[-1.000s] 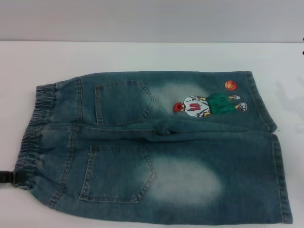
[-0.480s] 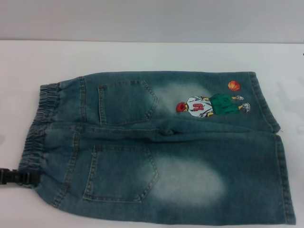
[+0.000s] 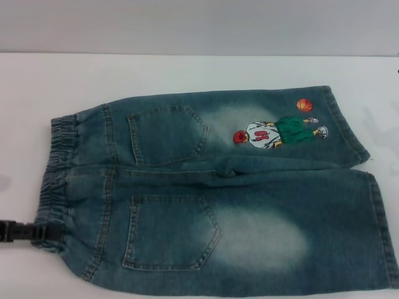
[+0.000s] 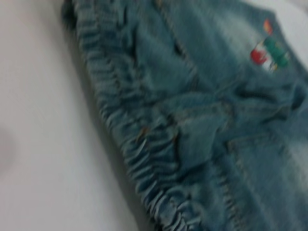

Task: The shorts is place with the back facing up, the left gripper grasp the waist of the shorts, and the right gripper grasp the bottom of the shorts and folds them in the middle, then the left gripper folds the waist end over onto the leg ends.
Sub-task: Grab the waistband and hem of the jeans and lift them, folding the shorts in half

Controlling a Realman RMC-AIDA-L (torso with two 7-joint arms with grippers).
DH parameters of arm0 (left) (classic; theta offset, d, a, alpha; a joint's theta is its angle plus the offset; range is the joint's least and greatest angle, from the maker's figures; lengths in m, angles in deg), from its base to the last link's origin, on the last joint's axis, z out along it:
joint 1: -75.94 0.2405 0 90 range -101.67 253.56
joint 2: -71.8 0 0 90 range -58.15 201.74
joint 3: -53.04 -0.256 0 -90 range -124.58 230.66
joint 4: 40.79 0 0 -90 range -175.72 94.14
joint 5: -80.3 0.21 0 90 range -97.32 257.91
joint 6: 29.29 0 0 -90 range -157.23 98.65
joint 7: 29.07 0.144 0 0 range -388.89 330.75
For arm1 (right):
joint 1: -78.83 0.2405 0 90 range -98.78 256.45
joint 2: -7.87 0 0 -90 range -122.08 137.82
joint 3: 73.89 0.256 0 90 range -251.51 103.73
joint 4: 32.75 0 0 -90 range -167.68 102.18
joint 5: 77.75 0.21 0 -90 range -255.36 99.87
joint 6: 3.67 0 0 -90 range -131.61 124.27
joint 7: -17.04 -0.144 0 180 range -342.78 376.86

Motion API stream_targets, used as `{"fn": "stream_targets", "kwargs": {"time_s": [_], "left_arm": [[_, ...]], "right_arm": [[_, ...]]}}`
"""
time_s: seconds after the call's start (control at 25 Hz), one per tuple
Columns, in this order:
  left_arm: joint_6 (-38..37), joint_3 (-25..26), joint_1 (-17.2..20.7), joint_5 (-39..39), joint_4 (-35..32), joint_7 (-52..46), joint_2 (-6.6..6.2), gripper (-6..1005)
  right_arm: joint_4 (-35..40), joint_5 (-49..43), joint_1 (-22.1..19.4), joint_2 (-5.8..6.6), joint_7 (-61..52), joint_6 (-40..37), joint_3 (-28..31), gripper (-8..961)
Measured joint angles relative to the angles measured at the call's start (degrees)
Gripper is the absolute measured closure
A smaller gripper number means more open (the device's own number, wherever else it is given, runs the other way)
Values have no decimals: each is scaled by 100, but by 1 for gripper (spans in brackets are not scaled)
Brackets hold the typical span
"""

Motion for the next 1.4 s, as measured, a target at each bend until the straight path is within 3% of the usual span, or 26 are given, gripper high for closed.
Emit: {"fn": "stream_targets", "kwargs": {"time_s": [0.6,1.4], "left_arm": [[-250,165,-78,-70,-90,97,-1,202],[-88,118,-83,111,-96,102,123,207]], "right_arm": [[-24,0,-10,-18,0,1,13,321],[-10,0,-34,-27,0,0,14,322]]}}
